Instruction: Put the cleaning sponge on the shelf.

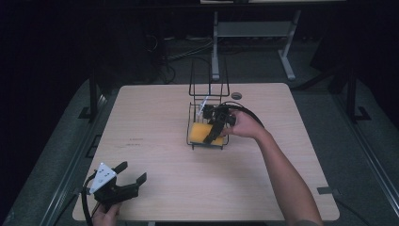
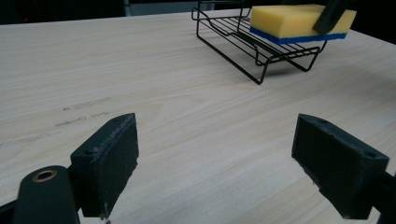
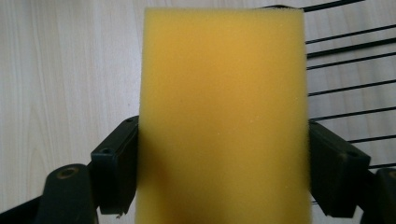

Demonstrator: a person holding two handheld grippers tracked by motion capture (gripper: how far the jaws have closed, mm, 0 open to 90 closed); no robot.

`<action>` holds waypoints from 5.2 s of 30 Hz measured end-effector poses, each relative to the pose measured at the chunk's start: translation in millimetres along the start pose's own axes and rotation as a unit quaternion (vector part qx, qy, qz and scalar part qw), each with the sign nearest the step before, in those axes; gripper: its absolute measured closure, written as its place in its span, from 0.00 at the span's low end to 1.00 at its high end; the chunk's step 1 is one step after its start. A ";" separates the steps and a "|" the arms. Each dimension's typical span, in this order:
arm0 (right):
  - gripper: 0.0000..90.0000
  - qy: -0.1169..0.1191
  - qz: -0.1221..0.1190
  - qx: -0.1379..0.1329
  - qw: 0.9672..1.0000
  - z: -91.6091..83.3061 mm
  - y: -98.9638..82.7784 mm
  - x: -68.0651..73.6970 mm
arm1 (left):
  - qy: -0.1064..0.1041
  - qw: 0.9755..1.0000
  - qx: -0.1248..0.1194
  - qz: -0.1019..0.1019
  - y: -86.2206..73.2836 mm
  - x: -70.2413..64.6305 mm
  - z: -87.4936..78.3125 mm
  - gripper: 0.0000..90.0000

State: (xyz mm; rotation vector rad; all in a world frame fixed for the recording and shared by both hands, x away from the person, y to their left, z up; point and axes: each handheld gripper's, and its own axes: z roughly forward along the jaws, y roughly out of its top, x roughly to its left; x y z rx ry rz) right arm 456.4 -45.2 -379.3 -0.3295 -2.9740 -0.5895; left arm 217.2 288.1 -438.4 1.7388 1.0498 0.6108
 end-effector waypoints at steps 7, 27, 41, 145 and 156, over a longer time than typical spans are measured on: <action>0.24 -0.006 0.011 0.006 1.000 -4.1 3.5 -11.0 | -0.002 1.000 0.004 0.004 0.2 -0.5 0.9 0.16; 0.24 -0.011 0.030 0.027 0.999 14.2 1.3 -34.4 | -0.005 1.000 0.007 0.005 0.0 -0.7 2.0 0.16; 0.22 -0.024 0.036 0.003 0.999 24.2 -1.3 -35.3 | -0.004 1.000 0.004 0.004 -0.3 -1.3 1.3 0.16; 0.17 -0.083 0.113 -0.074 0.987 -20.0 -174.4 47.4 | -0.012 1.000 0.014 0.022 -0.3 -11.6 5.2 0.16; 0.17 -0.095 0.117 -0.068 0.986 -20.4 -189.7 71.1 | -0.012 1.000 0.012 0.025 -0.4 -12.5 4.9 0.16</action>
